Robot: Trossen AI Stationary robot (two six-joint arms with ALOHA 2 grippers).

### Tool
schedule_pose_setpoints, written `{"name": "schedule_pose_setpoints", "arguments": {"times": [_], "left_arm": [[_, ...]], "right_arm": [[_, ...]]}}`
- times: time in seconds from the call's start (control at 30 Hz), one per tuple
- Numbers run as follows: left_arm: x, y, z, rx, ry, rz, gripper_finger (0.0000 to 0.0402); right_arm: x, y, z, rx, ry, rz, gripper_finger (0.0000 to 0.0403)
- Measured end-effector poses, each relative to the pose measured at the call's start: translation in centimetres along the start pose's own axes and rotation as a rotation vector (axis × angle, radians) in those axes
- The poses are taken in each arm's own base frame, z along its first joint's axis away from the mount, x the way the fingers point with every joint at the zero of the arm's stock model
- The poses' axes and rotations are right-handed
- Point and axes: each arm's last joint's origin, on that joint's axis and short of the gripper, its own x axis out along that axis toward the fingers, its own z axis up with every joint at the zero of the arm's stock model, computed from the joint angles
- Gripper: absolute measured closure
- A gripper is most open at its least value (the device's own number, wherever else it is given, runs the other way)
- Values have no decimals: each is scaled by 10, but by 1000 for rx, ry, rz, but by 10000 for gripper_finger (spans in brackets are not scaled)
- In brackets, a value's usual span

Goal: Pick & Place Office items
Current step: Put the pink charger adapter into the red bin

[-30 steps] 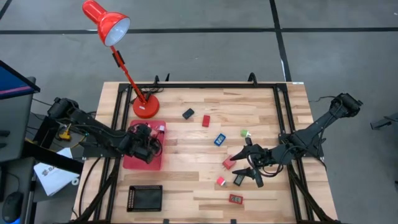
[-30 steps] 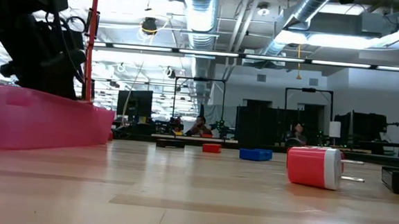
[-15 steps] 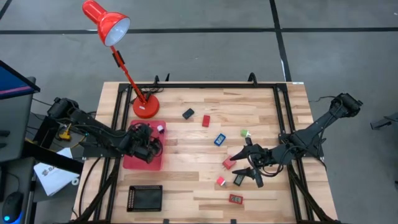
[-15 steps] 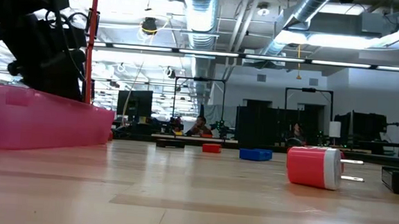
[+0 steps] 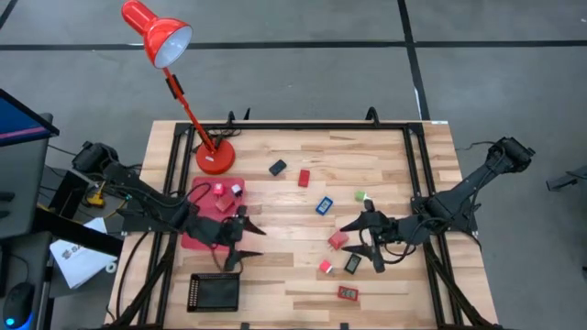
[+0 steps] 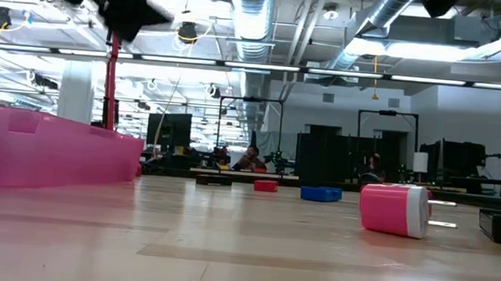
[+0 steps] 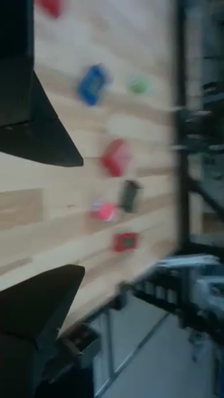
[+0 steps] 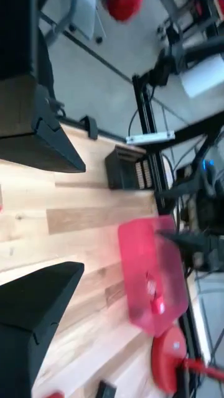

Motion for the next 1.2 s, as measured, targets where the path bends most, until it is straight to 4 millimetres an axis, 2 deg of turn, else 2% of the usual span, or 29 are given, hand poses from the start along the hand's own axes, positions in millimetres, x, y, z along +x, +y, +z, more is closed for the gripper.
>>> {"name": "schedule_pose_setpoints", "arguments": {"times": [0.1,0.2,0.37,0.5,0.6,0.73,1.0,1.2], "left_arm": [[6,-3,7,49,-22,6,158],[16,-4,3,101,17,19,175],[21,-5,4,142,19,67,191],[22,-3,4,138,16,84,187],[28,-2,5,103,9,94,176],[40,-7,4,162,37,91,159],[71,-10,1,255,136,104,138],[63,-16,10,267,100,72,136]], "right_arm": [[0,-1,0,2,-1,-15,163],[-1,-1,-3,22,23,-18,163],[-5,-4,-25,110,229,-53,163],[-1,7,-43,148,323,-54,163],[8,19,-53,143,355,-4,163],[25,27,-69,135,391,0,163],[67,15,-99,197,542,-48,163],[89,9,-112,235,607,-5,177]]}}
